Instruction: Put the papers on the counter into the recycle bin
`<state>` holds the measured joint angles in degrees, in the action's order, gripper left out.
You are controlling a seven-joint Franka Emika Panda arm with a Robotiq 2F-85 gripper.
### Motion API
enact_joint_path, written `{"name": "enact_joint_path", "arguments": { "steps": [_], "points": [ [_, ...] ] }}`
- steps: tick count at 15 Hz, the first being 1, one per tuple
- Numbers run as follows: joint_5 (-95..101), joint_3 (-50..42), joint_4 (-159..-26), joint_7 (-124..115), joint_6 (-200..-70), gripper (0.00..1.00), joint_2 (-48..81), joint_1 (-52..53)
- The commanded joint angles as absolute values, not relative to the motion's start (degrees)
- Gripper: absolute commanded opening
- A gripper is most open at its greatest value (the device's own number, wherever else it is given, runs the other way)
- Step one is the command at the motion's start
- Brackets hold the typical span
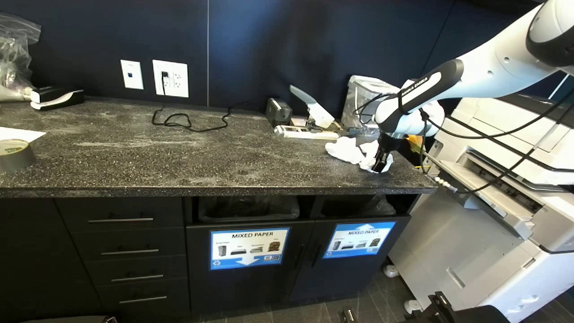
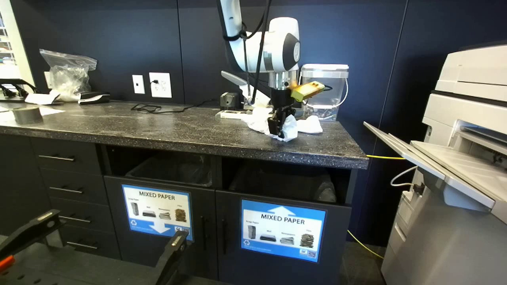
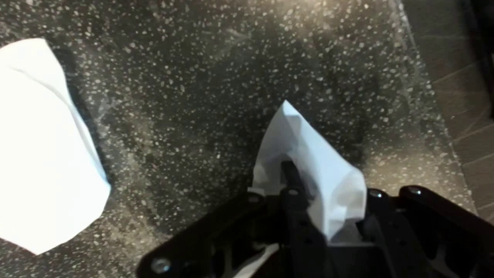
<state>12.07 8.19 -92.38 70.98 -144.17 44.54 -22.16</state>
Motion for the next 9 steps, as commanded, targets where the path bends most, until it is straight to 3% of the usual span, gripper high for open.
{"name": "enact_joint_path", "arguments": {
  "steps": [1,9],
  "points": [
    [10.31,5.83,-92.22,74.51,-135.69,0.09,43.36,-19.89],
    [8.30,2.29,-100.63,72.77,-134.12,0.09,37.77,-20.25]
  ]
}}
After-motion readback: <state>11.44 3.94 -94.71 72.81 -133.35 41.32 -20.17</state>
